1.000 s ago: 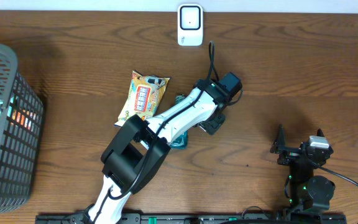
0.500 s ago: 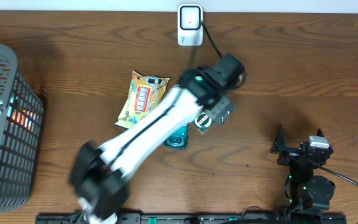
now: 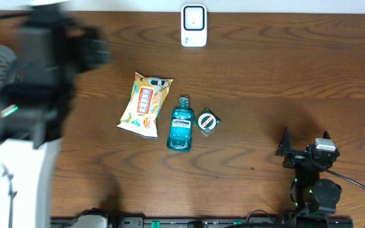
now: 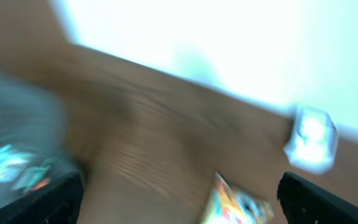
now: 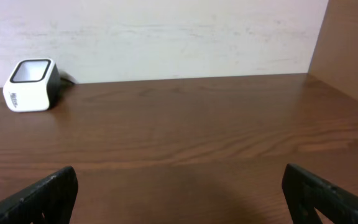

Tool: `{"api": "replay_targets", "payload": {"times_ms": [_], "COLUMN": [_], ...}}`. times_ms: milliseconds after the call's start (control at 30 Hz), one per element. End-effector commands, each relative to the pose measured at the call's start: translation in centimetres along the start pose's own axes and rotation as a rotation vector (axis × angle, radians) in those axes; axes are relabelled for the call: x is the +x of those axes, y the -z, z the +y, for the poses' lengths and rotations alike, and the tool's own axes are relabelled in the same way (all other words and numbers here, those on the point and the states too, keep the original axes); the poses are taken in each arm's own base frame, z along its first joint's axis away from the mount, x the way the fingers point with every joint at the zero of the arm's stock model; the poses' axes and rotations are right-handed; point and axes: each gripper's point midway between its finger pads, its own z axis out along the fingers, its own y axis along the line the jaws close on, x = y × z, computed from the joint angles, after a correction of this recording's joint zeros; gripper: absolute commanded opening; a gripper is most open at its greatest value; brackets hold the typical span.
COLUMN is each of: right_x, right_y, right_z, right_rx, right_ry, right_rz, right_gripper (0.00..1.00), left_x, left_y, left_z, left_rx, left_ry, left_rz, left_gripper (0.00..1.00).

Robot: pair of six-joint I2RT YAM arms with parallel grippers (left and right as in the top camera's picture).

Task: Scan the item barcode
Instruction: 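Move the left gripper back into the basket toward the orange box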

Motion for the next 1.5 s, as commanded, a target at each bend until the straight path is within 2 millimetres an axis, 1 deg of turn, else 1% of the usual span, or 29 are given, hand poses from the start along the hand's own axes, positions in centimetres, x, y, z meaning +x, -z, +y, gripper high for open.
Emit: {"api": "replay_targets", "payload": {"times_ms": [0, 67, 100, 167, 233, 300, 333, 433, 567, 667, 767, 900, 1000, 1200, 1367, 1433, 1467], "right_x": [0.0, 0.0, 0.0, 0.0, 0.0, 0.0, 0.0, 0.0, 0.0, 0.0, 0.0, 0.0, 0.0, 0.0, 0.0, 0.0, 0.0], "right_y": [0.0, 0.0, 0.0, 0.0, 0.0, 0.0, 0.0, 0.0, 0.0, 0.0, 0.0, 0.0, 0.0, 0.0, 0.0, 0.0, 0.0], "right_z": [0.0, 0.0, 0.0, 0.0, 0.0, 0.0, 0.0, 0.0, 0.0, 0.0, 0.0, 0.0, 0.0, 0.0, 0.0, 0.0, 0.0], "right_rx": [-0.003, -0.003, -0.003, -0.003, -0.003, -0.003, -0.003, -0.003, -0.003, -0.003, -0.003, -0.003, -0.003, -0.003, -0.003, -0.003, -0.003], "right_ry": [0.007, 0.007, 0.007, 0.007, 0.007, 0.007, 0.007, 0.007, 0.007, 0.007, 0.007, 0.007, 0.007, 0.007, 0.007, 0.007, 0.007], "right_rz": [-0.002, -0.001, -0.001, -0.002, -0.001, -0.002, -0.002, -0.002, -0.002, -0.001, -0.002, -0.001, -0.001, -0.002, -0.001, -0.002, -0.001], "right_gripper": [0.99, 0.99, 0.99, 0.99, 0.99, 0.99, 0.99, 0.99, 0.99, 0.99, 0.99, 0.99, 0.99, 0.99, 0.99, 0.99, 0.99], "left_x": [-2.2, -2.5, -2.2, -0.9, 0.9, 2.2, 2.9, 4.5, 6.9, 9.5, 11.9, 15.4, 17.4, 21.1, 23.6, 24.2, 24.5], "left_y": [2.7, 3.3, 3.5, 3.5, 3.0, 2.1, 1.2, -2.0, -5.8, -7.9, -10.0, -12.1, -13.5, -16.5, -18.4, -19.0, -19.2], "left_z": [6.3, 10.1, 12.0, 15.7, 19.0, 20.6, 21.2, 22.2, 22.7, 23.3, 23.8, 24.5, 24.9, 25.0, 24.7, 24.5, 24.4], "left_rx": [-0.126, -0.229, -0.283, -0.398, -0.501, -0.529, -0.520, -0.432, -0.359, -0.402, -0.431, -0.474, -0.498, -0.492, -0.497, -0.497, -0.500], "left_ry": [0.219, 0.284, 0.331, 0.443, 0.568, 0.653, 0.697, 0.818, 0.973, 1.080, 1.116, 1.142, 1.154, 1.082, 1.063, 1.053, 1.050], "left_rz": [-0.097, -0.118, -0.116, -0.084, -0.035, 0.020, 0.057, 0.170, 0.312, 0.419, 0.512, 0.627, 0.696, 0.830, 0.906, 0.921, 0.930], "left_gripper": [0.98, 0.98, 0.98, 0.98, 0.98, 0.98, 0.98, 0.98, 0.98, 0.98, 1.00, 0.99, 0.98, 0.97, 0.95, 0.92, 0.88]}}
